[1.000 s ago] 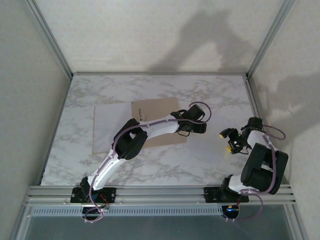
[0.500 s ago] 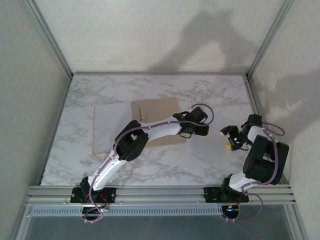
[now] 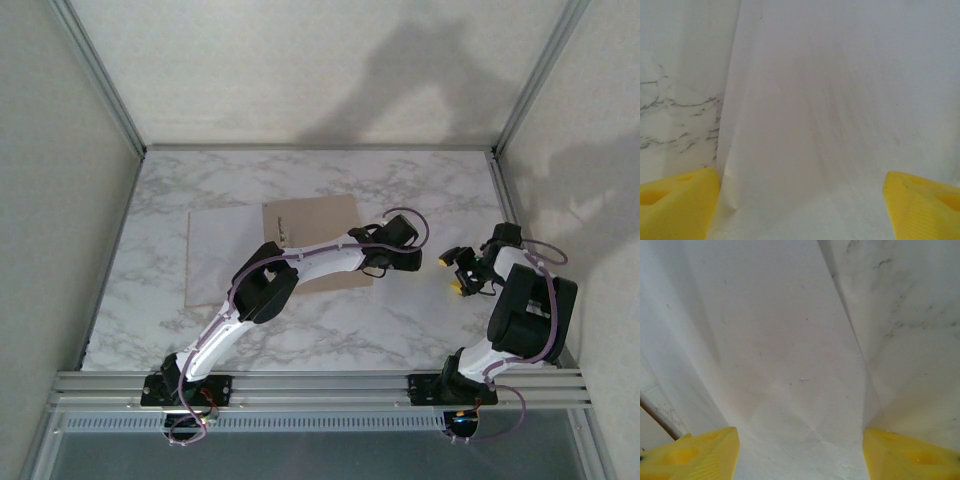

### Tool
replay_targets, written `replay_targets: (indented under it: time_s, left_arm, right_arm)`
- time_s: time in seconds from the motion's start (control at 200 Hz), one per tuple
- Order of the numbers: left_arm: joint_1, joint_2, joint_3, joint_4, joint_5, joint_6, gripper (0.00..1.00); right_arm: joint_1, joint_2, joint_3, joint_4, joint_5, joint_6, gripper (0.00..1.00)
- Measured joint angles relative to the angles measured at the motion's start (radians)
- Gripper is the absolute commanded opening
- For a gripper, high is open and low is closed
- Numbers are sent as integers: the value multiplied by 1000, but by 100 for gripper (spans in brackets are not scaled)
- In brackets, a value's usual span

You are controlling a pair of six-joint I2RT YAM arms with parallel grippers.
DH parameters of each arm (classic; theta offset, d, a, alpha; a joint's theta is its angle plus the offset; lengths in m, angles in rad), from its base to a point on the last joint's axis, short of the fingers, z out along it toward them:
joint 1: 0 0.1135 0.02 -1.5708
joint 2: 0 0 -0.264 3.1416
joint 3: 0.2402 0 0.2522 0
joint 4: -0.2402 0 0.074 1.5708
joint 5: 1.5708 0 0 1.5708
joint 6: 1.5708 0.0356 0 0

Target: Put the files into the folder

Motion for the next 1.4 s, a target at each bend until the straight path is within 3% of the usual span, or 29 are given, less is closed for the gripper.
replay_targets:
  time_s: [1.071, 1.397]
  left_arm:
    - [31, -143, -301, 282, 181, -93, 91]
    - [31, -145, -306, 287, 180, -94, 91]
  right_arm:
    - [42, -2, -1, 52, -85, 30, 68]
    - [77, -86, 30, -57, 35, -1, 69]
